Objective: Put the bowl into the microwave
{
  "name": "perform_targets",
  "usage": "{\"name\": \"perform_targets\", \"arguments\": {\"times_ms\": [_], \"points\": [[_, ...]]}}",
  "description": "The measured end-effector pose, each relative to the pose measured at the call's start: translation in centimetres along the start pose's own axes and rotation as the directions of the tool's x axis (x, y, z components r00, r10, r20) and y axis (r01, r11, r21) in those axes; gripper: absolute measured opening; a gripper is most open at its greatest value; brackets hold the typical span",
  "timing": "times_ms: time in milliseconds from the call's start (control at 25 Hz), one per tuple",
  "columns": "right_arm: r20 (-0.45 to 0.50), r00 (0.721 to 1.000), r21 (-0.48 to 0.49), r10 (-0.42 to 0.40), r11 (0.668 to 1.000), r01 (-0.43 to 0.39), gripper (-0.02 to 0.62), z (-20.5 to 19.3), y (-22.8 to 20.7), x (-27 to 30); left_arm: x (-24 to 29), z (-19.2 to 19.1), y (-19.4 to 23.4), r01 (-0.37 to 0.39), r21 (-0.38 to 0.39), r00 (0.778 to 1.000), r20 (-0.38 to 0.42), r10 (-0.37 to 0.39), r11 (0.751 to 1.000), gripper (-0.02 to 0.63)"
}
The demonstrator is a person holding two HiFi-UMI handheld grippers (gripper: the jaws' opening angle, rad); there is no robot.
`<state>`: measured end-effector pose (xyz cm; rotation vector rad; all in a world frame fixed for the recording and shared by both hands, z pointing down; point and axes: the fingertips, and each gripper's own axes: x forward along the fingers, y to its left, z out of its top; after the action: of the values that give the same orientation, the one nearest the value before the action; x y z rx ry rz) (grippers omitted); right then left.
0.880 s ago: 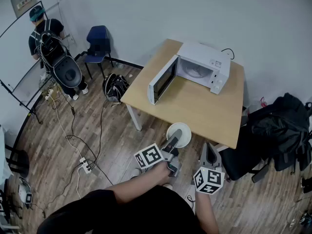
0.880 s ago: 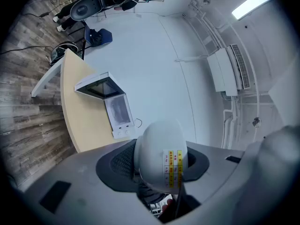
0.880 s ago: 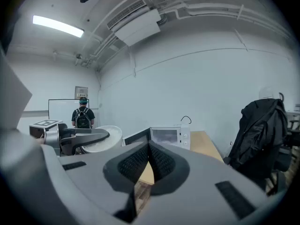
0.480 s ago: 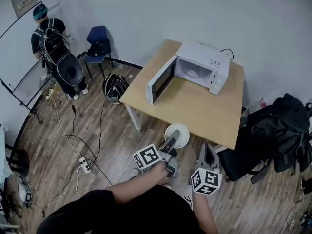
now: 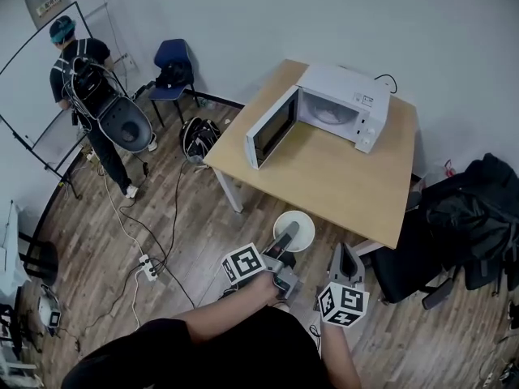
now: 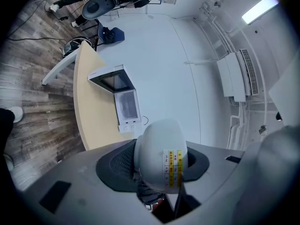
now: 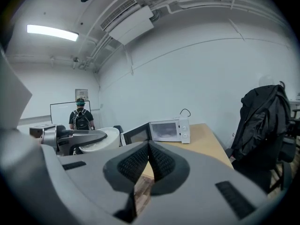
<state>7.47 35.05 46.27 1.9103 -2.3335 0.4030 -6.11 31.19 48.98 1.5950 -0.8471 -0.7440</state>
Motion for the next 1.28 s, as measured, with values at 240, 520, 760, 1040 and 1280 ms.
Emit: {"name": "perform_targets", "arguments": {"times_ms": [240,520,760,1040,1280], "points": [[-0.021,1.0,-0.018,0.013,1.0,-0.013,0.06,-0.8,-1.0,2.5,2.6,-0.5,1.8,-0.005,-0.05,1.0,-0.004,0.005,0.999,0.193],[-0.03,0.999,0.033,-0.017,0.999,0.018,0.06,0.2,-3.0,7.2,7.8,1.4,3.1,-0.006,-0.08,1.0,-0.019,0.004,0.997,0.193],[-0.038,0.999,0.016,-0.032,0.999,0.033,0.06,1.8,-4.0,13.5,13.1,4.4,4.9,-0.045,-0.081,0.999,-0.029,0.043,0.996,0.193],[-0.077,0.996,-0.004,-0.046,0.999,0.046,0.06,3.9,-5.0,22.5,20.9,9.8,6.4,-0.055,-0.092,0.997,-0.049,0.051,0.994,0.193],[-0.073,0.994,-0.029,-0.08,0.996,0.078,0.06,6.7,-6.3,29.4,27.0,13.0,8.7,-0.081,-0.084,0.991,-0.114,0.071,0.993,0.193]]}}
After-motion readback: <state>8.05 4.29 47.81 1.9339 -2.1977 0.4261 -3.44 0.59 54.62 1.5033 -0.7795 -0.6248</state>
